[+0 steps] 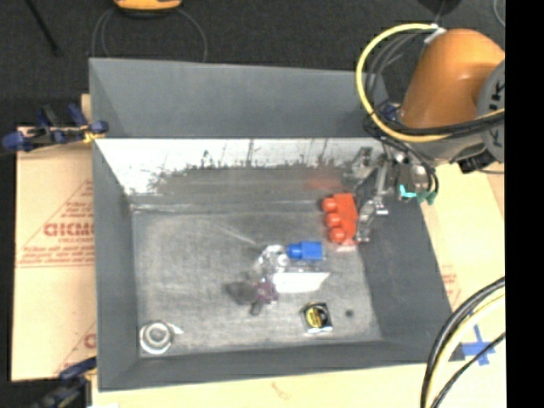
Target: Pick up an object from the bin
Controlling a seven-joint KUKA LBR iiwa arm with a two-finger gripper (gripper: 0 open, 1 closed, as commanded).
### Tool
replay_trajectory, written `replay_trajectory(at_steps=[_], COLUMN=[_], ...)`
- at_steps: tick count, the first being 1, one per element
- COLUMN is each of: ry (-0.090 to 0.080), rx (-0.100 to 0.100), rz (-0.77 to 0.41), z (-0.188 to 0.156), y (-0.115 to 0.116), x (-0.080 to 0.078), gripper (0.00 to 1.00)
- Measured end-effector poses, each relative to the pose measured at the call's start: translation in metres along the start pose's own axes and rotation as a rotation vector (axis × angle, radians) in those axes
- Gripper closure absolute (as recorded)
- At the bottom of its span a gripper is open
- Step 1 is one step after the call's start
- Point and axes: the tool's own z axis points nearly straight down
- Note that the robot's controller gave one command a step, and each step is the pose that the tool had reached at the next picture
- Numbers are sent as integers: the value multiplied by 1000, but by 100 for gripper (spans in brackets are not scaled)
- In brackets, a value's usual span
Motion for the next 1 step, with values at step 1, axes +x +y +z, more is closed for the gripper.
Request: replay_trajectory(at_steps=[1], ry=[-15], rx=[2], rz=[-25], z=[141], y=[4], x=[6], gripper=[0])
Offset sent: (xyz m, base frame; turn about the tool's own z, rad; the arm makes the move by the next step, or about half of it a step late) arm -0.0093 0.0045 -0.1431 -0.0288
